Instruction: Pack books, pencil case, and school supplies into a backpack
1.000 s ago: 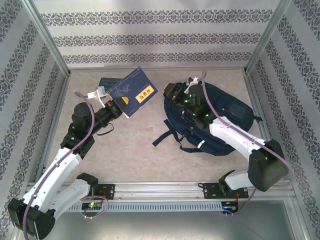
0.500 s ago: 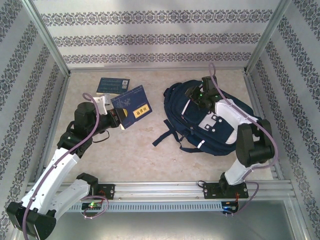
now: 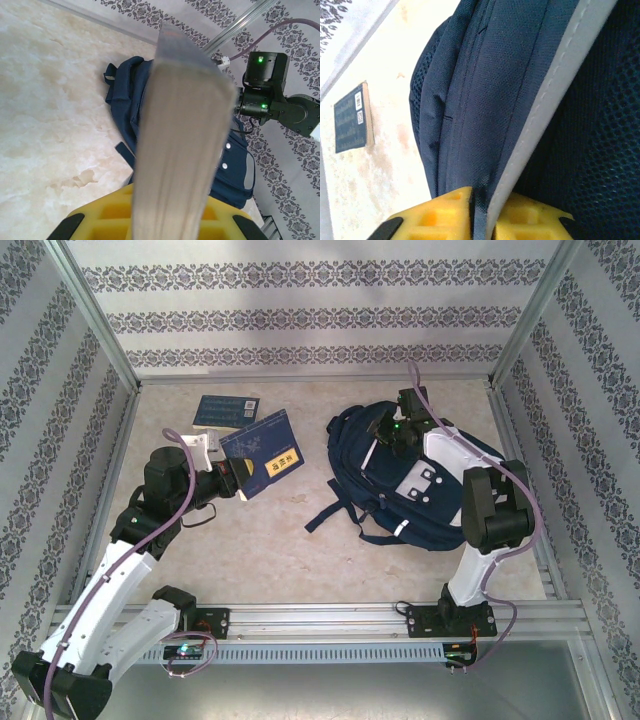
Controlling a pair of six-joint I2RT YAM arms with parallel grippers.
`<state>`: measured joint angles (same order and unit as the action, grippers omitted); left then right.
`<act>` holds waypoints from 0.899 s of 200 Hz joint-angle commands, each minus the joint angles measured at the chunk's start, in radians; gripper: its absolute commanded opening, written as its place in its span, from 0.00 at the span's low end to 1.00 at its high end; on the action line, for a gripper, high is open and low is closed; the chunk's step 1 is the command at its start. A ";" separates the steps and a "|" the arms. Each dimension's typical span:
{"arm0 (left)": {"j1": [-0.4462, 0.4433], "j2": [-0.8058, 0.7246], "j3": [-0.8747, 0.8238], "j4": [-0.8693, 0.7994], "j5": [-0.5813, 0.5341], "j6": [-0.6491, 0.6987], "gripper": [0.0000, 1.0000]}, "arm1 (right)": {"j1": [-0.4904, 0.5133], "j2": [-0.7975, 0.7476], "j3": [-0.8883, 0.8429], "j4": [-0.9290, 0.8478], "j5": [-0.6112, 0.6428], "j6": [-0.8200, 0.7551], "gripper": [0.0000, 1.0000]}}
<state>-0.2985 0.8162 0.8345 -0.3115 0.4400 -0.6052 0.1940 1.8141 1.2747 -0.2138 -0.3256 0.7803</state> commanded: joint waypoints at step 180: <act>0.122 0.124 0.124 -0.208 -0.074 0.028 0.00 | 0.093 -0.244 -0.004 0.165 -0.892 -0.090 0.00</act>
<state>-0.1947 0.9581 0.9142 -0.5014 0.3725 -0.6052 0.2886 1.6291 1.2549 -0.1783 -1.0306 0.6567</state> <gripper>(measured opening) 0.129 0.070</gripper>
